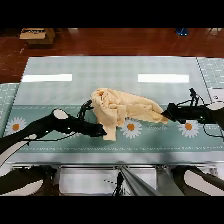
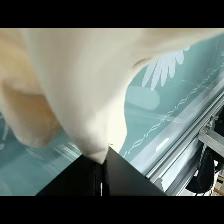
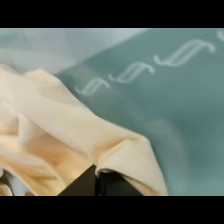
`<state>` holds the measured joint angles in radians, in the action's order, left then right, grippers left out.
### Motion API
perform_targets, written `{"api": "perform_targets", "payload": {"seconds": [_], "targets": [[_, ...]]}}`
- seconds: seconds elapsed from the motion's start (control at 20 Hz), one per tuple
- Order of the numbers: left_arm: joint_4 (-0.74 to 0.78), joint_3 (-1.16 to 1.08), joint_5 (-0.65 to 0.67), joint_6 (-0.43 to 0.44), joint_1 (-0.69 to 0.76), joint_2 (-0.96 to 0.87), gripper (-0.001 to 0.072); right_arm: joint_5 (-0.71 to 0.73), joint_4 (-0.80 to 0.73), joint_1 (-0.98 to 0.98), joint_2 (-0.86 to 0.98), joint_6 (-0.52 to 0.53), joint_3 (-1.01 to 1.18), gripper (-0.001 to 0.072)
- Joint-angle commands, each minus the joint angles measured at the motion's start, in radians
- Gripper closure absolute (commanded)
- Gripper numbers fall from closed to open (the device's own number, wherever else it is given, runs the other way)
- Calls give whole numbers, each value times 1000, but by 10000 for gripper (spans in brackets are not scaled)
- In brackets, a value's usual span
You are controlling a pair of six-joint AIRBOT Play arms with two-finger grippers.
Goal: Fold the shirts.
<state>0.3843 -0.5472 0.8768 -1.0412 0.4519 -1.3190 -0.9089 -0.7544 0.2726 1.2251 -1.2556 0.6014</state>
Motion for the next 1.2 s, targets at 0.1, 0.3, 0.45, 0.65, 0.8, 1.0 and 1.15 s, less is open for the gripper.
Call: {"api": "perform_targets", "payload": {"seconds": [0.1, 0.3, 0.45, 0.65, 0.8, 1.0, 1.15], "targets": [[-4, -54, 3, 0, -49, 67, 691, 114, 61, -89, -33, 18, 45, 691], [-4, -245, 82, -2, -227, 298, 691, 2, 61, -19, -211, 69, 198, 691], [-4, -449, 85, -21, -438, 470, 691, -2, 53, 48, -386, 68, 360, 692], [-4, -668, 85, -107, -701, 600, 691, -5, 21, 88, -533, 40, 558, 692], [-4, -788, 85, -108, -810, 651, 692, -16, 13, 88, -582, -8, 654, 692], [-3, -935, 98, -108, -855, 681, 691, -48, 13, 88, -608, -85, 782, 692], [8, -1007, 157, -109, -855, 704, 693, -125, -2, 88, -608, -118, 899, 692]]}}
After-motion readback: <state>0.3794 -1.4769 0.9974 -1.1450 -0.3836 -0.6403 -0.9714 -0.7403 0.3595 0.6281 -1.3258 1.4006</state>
